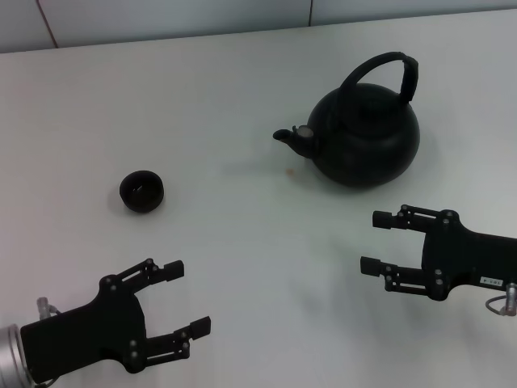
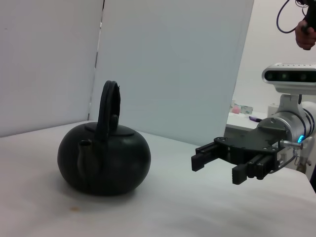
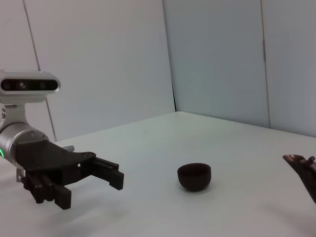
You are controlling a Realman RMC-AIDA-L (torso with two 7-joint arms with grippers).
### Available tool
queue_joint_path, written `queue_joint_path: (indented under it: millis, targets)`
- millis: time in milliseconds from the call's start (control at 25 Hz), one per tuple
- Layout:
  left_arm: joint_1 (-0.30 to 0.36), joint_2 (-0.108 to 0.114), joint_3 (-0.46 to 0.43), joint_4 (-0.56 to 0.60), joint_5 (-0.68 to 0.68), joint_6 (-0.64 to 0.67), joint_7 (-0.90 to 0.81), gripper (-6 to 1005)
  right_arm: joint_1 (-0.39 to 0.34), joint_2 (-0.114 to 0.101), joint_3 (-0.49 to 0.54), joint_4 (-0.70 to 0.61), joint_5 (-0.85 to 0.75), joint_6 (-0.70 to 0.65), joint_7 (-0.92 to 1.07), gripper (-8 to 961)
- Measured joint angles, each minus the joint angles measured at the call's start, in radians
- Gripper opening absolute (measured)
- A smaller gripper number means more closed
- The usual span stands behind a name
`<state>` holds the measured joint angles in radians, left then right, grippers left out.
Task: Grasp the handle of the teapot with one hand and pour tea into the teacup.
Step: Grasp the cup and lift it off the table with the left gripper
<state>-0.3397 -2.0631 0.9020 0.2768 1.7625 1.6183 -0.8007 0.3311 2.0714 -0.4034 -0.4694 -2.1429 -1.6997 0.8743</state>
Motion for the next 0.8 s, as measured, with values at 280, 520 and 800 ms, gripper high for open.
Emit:
queue_joint_path:
  millis: [280,520,800]
  targets:
    - [0.005,-0.001,0.000,-0.002,0.000,0.000,0.002,859,-0.003,0.001,0.000,0.002,0.000,0.000,0.000,722]
    - [0.005,-0.004,-0.015,-0.003,-0.003,0.001,0.004,859,-0.003,0.001,0.000,0.001,0.000,0.000,0.000,721]
    - [0.013,-0.006,-0.203,-0.028,-0.004,-0.045,0.032,859,-0.004,0.001,0.002,-0.001,0.000,0.000,0.000,721]
